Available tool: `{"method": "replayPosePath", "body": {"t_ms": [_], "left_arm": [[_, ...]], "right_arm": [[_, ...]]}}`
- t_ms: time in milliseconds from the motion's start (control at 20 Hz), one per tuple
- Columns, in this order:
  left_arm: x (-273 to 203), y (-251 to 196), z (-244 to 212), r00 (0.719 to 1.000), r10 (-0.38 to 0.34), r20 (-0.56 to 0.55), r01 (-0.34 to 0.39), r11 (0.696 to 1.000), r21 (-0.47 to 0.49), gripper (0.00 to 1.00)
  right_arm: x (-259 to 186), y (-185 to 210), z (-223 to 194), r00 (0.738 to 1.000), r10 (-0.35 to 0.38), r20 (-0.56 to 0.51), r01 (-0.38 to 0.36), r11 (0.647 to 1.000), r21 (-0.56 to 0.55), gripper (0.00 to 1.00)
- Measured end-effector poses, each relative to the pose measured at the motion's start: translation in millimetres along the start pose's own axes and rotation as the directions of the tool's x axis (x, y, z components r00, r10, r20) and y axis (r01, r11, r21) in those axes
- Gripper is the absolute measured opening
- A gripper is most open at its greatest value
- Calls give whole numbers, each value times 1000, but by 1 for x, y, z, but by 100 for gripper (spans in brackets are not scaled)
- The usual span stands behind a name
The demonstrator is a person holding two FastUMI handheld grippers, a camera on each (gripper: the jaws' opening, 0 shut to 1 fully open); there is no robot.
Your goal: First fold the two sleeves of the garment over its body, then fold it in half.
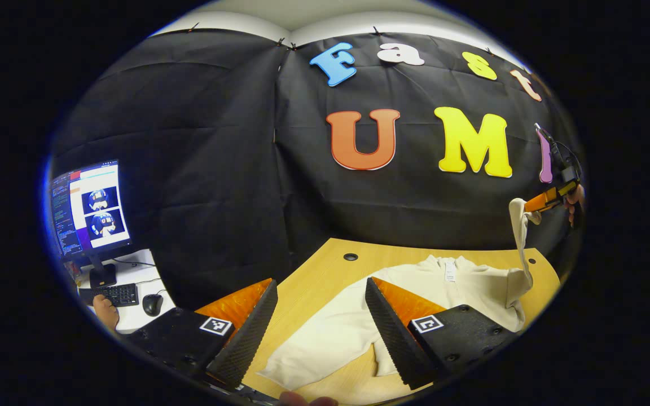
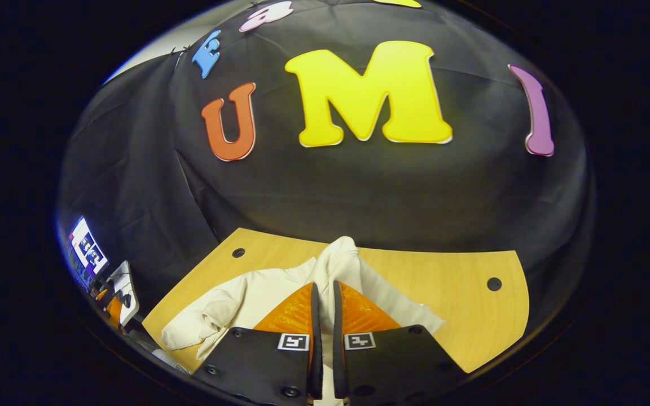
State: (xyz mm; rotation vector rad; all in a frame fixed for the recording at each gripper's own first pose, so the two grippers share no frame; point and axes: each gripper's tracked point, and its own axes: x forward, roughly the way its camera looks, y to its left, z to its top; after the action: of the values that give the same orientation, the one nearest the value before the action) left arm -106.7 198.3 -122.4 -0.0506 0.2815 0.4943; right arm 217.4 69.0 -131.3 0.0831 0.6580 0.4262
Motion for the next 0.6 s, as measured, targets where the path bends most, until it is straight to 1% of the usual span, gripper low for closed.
{"method": "replayPosePath", "body": {"t_ms": [100, 300, 500, 600], "left_arm": [[-4, 17, -3, 999, 31, -7, -31, 1000, 1, 99], [-13, 40, -6, 997, 70, -19, -70, 998, 10, 99], [-21, 54, -15, 995, 88, -46, -87, 996, 17, 99], [-24, 59, -21, 993, 96, -64, -95, 995, 17, 99]], "right_arm": [[30, 28, -3, 1000, 21, -11, -22, 998, -57, 8], [97, 78, -25, 997, 38, -61, -45, 992, -119, 8], [165, 126, -66, 992, 37, -122, -63, 976, -208, 8], [196, 147, -88, 985, 52, -161, -94, 960, -264, 8]]}}
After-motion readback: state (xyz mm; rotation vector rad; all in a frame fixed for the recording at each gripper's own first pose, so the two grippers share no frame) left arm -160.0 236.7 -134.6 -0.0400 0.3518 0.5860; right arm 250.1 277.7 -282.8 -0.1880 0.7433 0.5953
